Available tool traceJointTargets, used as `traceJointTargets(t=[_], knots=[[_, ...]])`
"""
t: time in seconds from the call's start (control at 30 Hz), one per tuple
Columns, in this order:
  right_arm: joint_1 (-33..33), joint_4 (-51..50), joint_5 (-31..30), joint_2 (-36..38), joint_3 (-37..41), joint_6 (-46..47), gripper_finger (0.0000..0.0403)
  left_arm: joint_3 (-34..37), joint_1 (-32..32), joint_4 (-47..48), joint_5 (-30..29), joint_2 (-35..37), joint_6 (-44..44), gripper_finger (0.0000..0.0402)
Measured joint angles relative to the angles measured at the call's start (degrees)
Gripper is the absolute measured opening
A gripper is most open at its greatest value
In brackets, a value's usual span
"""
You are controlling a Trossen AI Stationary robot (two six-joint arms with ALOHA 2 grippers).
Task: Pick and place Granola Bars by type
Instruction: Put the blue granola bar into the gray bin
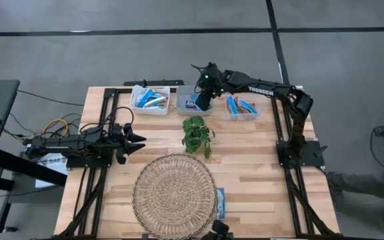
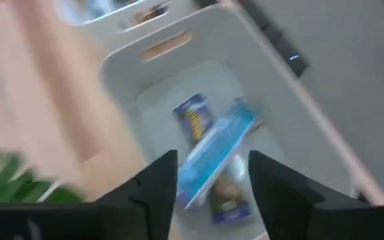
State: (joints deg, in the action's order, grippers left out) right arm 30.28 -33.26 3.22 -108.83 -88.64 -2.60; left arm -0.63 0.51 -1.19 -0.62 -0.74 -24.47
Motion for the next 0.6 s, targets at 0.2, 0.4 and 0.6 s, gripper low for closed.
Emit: traceJointTargets(t=[0.2,0.4,0.6], knots=[[-0.67,-2.10,14.61,2.09,-0.02,3.55,0.0199,0.01,-0.01,0.00,0.01,0.00,0.01,0.0153],[-2.26,-2.88,29.90,4.99,-0.04,9.19,0.0205,-0.01,-0.02,0.00,0.02,-0.01,0.02,0.0153],[-6.37,-7.42,40.25,6.76,-0.02,14.73,0.0197,0.01,0.00,0.00,0.02,-0.01,0.00,0.0153]])
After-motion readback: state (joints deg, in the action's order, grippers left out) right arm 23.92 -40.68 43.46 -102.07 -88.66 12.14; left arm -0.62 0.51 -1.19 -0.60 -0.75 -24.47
